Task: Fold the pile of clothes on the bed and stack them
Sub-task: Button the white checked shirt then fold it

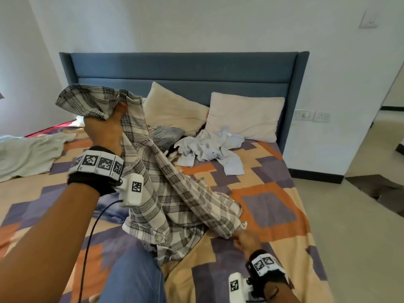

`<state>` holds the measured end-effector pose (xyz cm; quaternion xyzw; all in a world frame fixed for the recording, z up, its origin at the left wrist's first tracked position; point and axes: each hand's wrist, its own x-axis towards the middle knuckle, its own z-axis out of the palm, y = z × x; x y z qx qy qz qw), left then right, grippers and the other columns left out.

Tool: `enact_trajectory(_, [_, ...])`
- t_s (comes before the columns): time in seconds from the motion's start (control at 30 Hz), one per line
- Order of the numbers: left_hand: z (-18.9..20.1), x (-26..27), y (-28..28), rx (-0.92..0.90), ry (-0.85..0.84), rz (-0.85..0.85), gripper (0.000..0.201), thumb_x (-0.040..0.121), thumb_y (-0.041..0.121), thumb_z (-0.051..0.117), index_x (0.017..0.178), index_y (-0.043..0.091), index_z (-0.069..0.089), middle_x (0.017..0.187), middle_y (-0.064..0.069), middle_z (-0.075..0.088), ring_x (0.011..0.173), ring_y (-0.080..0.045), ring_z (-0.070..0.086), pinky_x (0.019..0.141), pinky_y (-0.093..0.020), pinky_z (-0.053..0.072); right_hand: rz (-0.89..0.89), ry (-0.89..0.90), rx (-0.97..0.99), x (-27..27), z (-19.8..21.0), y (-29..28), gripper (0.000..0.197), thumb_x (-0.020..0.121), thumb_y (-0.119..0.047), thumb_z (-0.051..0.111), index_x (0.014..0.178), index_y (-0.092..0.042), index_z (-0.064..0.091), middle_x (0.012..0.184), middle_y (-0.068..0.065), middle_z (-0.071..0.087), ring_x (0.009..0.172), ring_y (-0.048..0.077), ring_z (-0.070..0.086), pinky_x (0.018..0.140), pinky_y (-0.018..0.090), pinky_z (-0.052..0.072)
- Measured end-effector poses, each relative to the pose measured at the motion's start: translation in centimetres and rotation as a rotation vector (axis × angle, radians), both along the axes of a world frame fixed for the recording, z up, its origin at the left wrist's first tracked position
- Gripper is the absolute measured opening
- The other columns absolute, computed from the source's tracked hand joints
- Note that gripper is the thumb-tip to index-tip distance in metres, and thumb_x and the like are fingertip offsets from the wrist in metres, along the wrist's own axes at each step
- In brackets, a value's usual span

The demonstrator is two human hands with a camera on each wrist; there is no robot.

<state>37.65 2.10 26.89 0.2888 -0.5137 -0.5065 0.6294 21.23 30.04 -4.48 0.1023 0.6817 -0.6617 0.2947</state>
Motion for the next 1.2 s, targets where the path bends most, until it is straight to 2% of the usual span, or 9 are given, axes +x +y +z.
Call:
enact_trajectory(0.2, [-0.6,0.1,-0.9,0.056,-0.026,-0.008,0.073,0.048,0.059,0.088,0.100,0.024,0.052,0.113,0.000,0.066,0.105,-0.019,0.063,0.094,-0.039,0.053,-0.028,0.000,-0.067,2.1,-0.7,-3.2,0.017,0.084,-0.001,0.074,0.079,-0.008,0.059,0.064,0.005,0.056,0.050,0.012,0.047,0.045,0.025,0.039])
enact_trajectory(0.37, [-1.0,-0.1,-1.8,0.040,-0.088,0.019,0.072,0.060,0.052,0.086,0.113,0.014,0.057,0.116,0.000,0.066,0.108,-0.018,0.062,0.096,-0.032,0.051,-0.301,0.017,-0.271,0.3,0.3,-2.7,0.024,0.083,0.002,0.069,0.092,-0.019,0.061,0.098,0.015,0.069,0.085,0.026,0.062,0.066,0.035,0.048])
enact_trajectory(0.57, [-2.5,0.4,-2.6,0.023,-0.185,0.037,0.060,0.077,0.049,0.076,0.120,0.010,0.061,0.111,0.004,0.061,0.098,-0.013,0.054,0.081,-0.017,0.040,-0.370,0.302,-0.489,-3.0,5.1,0.3,0.024,0.093,0.010,0.048,0.087,-0.009,0.062,0.086,0.010,0.063,0.079,0.028,0.060,0.071,0.040,0.054])
enact_trajectory(0.7, [-3.4,1.5,-3.0,0.064,-0.171,0.019,0.063,0.078,0.046,0.076,0.125,0.008,0.060,0.127,-0.005,0.061,0.115,-0.022,0.058,0.086,-0.019,0.038,-0.370,0.528,-0.396,-8.3,8.2,4.0,0.026,0.096,0.005,0.050,0.089,-0.013,0.067,0.094,0.009,0.065,0.091,0.026,0.060,0.087,0.041,0.051])
enact_trajectory(0.8, [-3.5,2.0,-1.0,0.085,-0.199,-0.048,0.054,0.086,0.035,0.072,0.130,0.006,0.057,0.132,-0.007,0.057,0.119,-0.023,0.054,0.080,-0.014,0.033,-0.343,0.551,-0.394,-11.0,10.5,6.6,0.030,0.098,0.007,0.046,0.091,-0.012,0.068,0.096,0.011,0.064,0.090,0.026,0.059,0.082,0.033,0.054])
enact_trajectory(0.93, [-5.1,1.2,-2.2,0.064,-0.302,-0.035,0.029,0.084,0.034,0.074,0.099,0.019,0.055,0.117,-0.008,0.059,0.109,-0.023,0.058,0.079,-0.021,0.037,-0.246,0.569,-0.412,-10.7,14.1,7.0,0.023,0.097,0.005,0.048,0.089,-0.007,0.067,0.091,0.015,0.064,0.082,0.028,0.061,0.078,0.035,0.053])
enact_trajectory(1.07, [-6.1,0.4,-4.7,0.024,-0.440,-0.113,0.110,0.056,0.064,0.081,0.139,0.004,0.041,0.131,-0.016,0.057,0.121,-0.036,0.055,0.099,-0.046,0.046,0.289,0.930,-0.035,-8.5,17.6,8.3,0.014,0.081,-0.009,0.076,0.094,-0.013,0.075,0.090,0.003,0.070,0.082,0.017,0.066,0.074,0.025,0.054])
enact_trajectory(1.13, [-5.9,0.6,-4.2,-0.049,-0.603,-0.182,0.119,0.073,0.052,0.077,0.154,0.008,0.002,0.150,-0.018,0.037,0.135,-0.040,0.039,0.110,-0.049,0.033,0.686,1.086,0.452,-8.9,18.4,8.7,0.030,0.079,-0.011,0.080,0.107,-0.014,0.073,0.090,-0.007,0.058,0.084,0.008,0.058,0.071,0.013,0.044])
enact_trajectory(1.2, [-5.8,0.8,-3.4,-0.230,-0.676,-0.365,0.125,0.064,0.059,0.078,0.153,0.008,0.007,0.143,-0.015,0.041,0.133,-0.040,0.039,0.107,-0.047,0.035,0.742,1.238,0.915,-10.1,18.3,9.1,0.023,0.087,-0.012,0.070,0.109,-0.006,0.071,0.092,0.000,0.042,0.094,0.022,0.054,0.075,0.018,0.037])
